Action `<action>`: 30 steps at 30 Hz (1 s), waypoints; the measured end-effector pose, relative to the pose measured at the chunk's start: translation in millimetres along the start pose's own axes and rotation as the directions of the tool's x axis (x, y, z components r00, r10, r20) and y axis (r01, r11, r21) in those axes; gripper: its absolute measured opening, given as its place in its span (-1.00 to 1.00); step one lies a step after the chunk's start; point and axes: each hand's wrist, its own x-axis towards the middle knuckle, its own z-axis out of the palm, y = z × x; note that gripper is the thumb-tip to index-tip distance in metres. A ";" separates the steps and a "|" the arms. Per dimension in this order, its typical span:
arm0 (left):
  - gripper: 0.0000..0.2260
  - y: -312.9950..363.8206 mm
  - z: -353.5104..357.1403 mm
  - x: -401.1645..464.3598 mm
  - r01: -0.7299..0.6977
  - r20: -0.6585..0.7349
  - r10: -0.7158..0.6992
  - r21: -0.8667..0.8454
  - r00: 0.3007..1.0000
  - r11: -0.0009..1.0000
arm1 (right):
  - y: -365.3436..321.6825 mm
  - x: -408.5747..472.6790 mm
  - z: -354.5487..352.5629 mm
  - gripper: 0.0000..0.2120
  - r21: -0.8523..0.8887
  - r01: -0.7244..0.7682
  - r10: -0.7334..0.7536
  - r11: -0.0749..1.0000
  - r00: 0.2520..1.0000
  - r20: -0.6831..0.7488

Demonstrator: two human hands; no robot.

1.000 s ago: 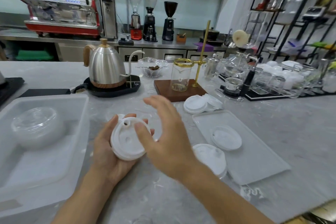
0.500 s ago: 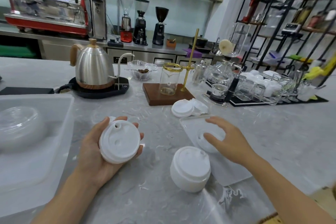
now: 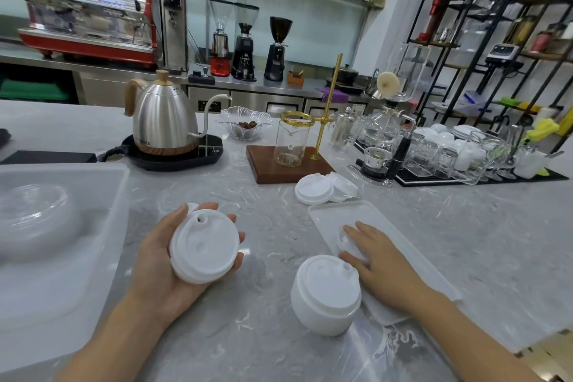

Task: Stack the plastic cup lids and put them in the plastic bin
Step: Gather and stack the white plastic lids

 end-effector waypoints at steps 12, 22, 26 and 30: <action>-0.69 1.4 6.0 -1.1 0.005 -0.017 -0.006 -0.042 1.000 0.999 | -55.3 11.8 -65.4 -0.78 0.199 0.269 -0.148 0.942 0.868 -0.474; -0.61 3.9 10.5 -3.1 0.028 -0.079 -0.033 -0.068 0.996 0.997 | -210.6 6.1 -73.9 -0.68 0.661 0.603 -0.147 0.447 0.778 -0.611; -0.59 5.9 8.8 0.1 0.020 -0.091 -0.025 -0.060 0.996 0.998 | -237.1 23.0 -37.4 -0.66 0.787 0.512 -0.047 0.346 0.847 -0.530; -0.38 5.9 4.7 3.6 0.048 -0.071 -0.058 -0.136 0.996 0.990 | -241.3 28.2 -0.1 -0.73 0.824 0.463 0.029 0.326 0.866 -0.499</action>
